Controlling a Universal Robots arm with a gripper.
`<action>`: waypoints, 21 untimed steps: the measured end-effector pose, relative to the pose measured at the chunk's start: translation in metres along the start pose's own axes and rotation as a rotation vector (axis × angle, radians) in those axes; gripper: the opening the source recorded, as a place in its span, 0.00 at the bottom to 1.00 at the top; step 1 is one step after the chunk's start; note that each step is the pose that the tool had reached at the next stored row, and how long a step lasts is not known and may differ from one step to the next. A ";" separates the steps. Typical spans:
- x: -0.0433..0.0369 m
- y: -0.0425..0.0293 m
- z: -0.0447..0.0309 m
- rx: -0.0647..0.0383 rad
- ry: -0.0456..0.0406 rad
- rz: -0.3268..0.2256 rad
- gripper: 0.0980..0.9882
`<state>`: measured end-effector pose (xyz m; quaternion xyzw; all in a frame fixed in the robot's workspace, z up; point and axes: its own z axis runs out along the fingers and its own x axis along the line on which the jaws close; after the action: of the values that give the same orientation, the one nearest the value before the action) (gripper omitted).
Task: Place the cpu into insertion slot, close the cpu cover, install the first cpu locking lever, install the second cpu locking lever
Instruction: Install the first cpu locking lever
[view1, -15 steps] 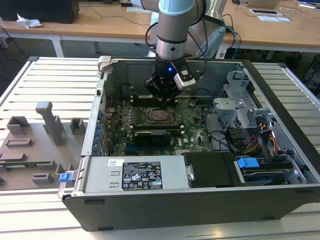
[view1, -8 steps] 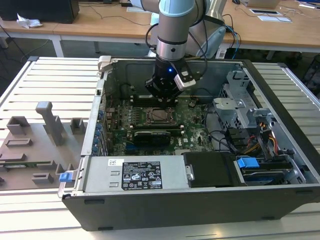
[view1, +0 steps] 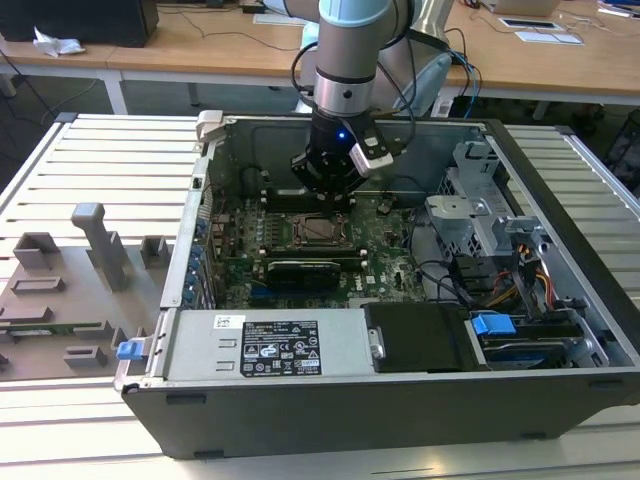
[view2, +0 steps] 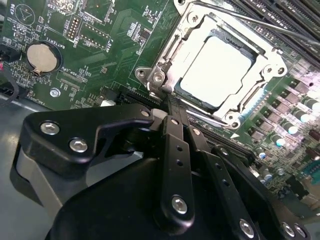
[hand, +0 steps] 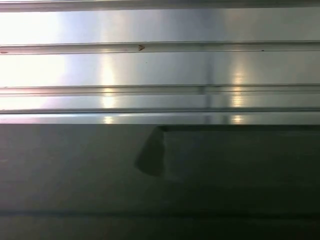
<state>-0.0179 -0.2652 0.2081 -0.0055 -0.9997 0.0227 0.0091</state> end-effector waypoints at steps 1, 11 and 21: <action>0.0000 0.0000 0.0001 0.000 -0.0002 0.000 0.01; -0.0006 -0.0042 0.0074 0.000 0.0097 -0.001 0.01; -0.0005 -0.0111 0.0025 -0.020 0.0070 -0.001 0.01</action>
<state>-0.0176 -0.2764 0.2061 -0.0051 -0.9998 0.0129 0.0126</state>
